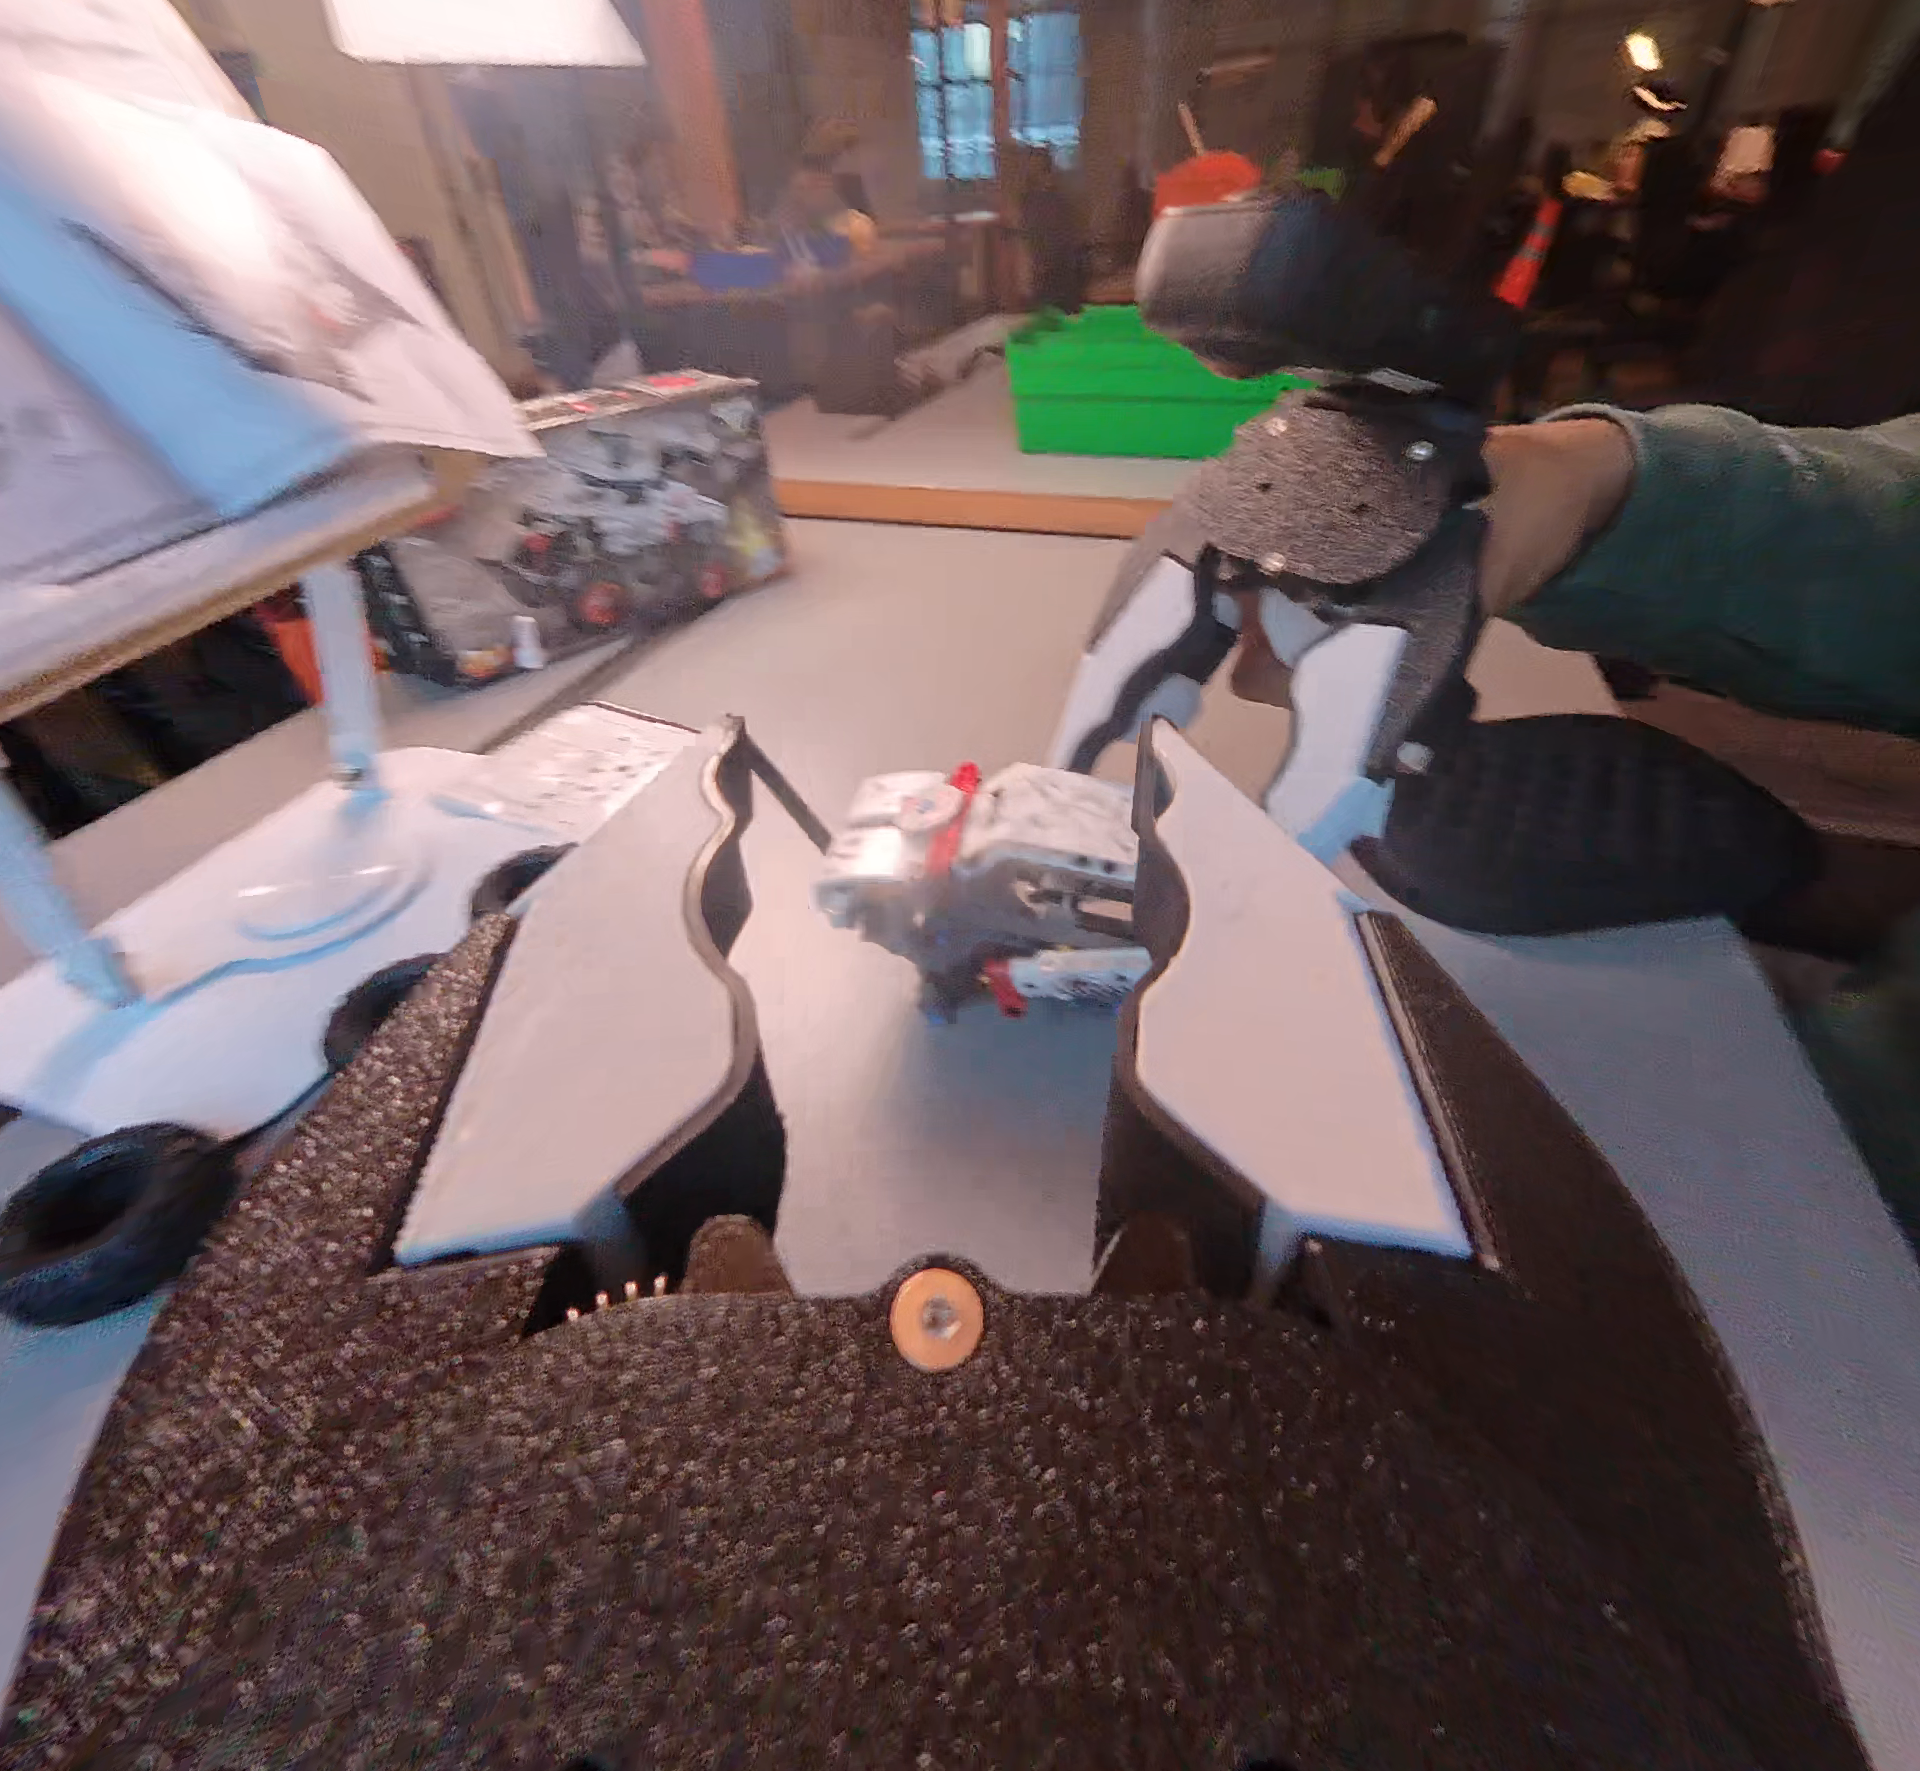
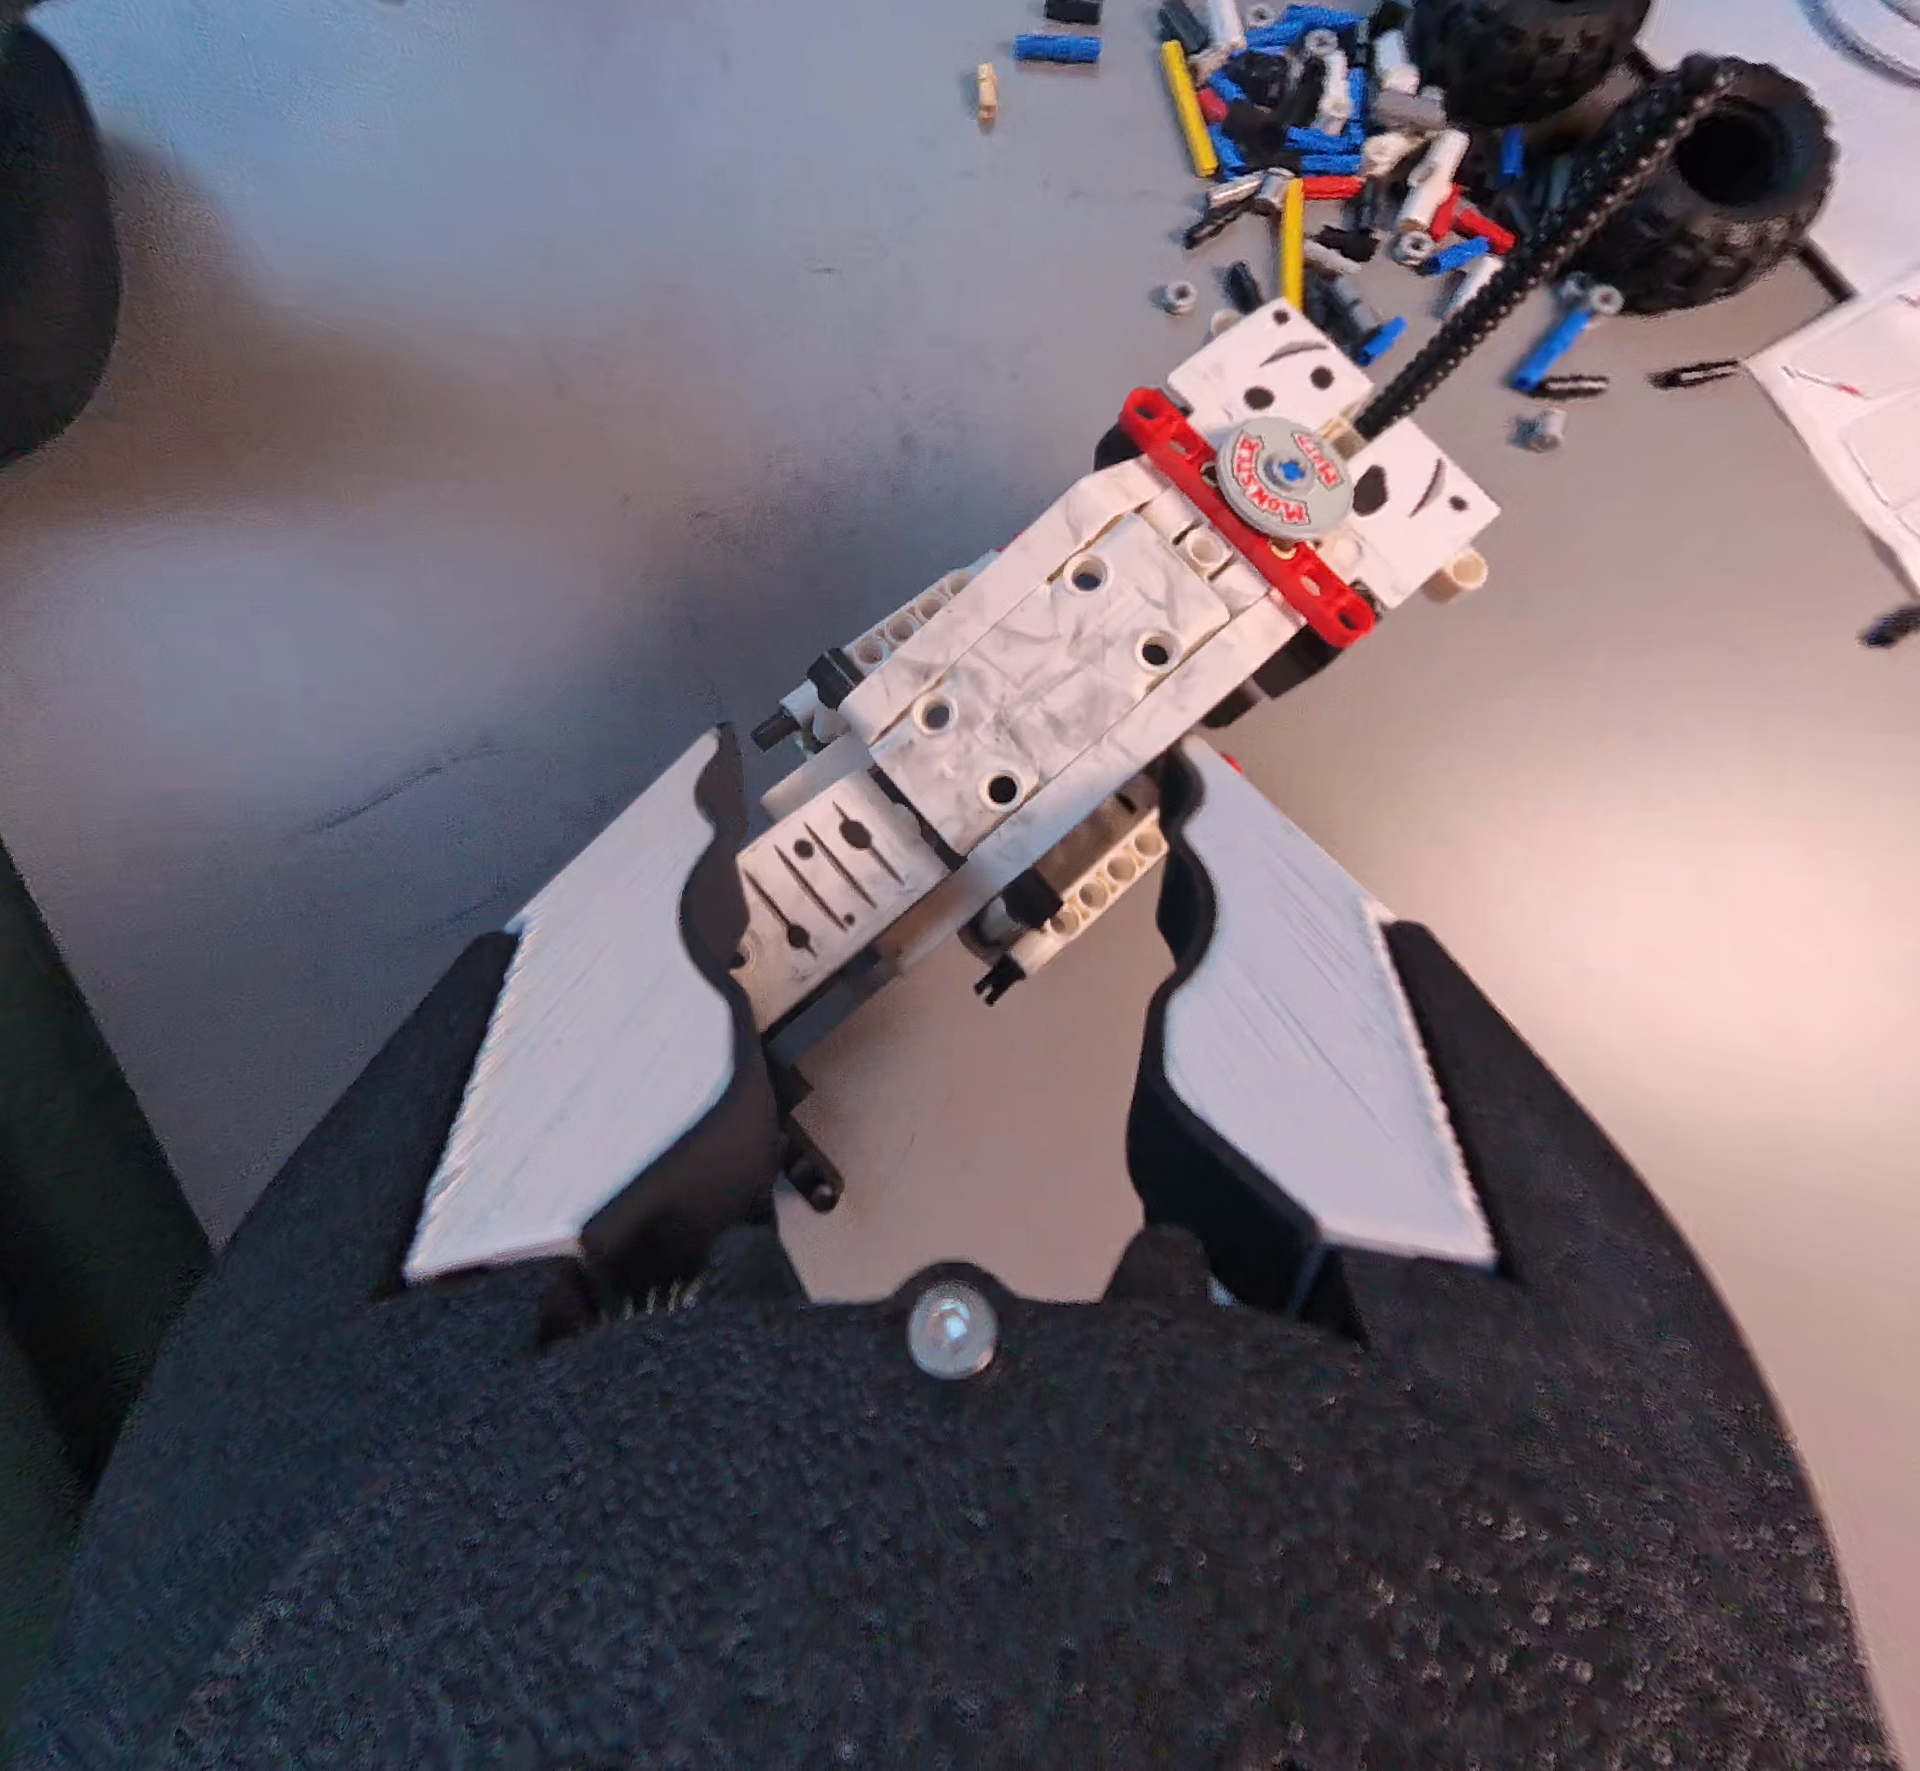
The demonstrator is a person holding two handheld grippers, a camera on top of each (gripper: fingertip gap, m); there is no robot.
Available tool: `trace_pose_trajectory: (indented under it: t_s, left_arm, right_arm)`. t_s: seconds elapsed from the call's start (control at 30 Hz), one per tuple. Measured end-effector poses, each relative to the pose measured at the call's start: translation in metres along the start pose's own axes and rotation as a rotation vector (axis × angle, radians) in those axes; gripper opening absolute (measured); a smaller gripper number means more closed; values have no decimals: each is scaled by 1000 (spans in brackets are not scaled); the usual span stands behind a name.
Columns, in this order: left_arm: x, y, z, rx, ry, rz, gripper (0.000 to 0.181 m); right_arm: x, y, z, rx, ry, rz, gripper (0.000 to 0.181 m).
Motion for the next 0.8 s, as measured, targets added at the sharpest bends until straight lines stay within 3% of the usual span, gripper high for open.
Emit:
trace_pose_trajectory:
  t_s: [0.07,0.17,0.27,0.37,0.5,0.6,0.8]
  left_arm:
    - [-17,-2,-13,26,-50,-31,76]
    - [-29,-3,-23,-9,-9,-93,84]
    - [-23,-1,-26,-58,93,-103,87]
    - [-12,7,-23,-143,190,-100,89]
    - [2,32,-9,-356,225,-55,90]
    - [6,46,1,-478,174,17,84]
    - [-3,42,-1,-437,11,104,83]
  right_arm:
    - [-3,-7,2,-40,-86,-133,71]
    - [-11,-18,5,-106,-258,-414,70]
    - [-14,-29,7,-149,-396,-750,70]
    - [-10,-41,14,-241,-443,-929,69]
    - [11,-54,19,-308,-277,-1129,55]
    - [24,-54,20,-286,-149,-1113,57]
    - [23,-27,-16,105,88,-929,49]
Point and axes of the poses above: each gripper's, where its closed fingertips meet, z out along the fingers, y out of its underside, x = y × z across the jaws, the point moved 9 cm from there along -z, back along the fingers, and after that the axes turned 7 degrees about -z, right-handed, at the moved point
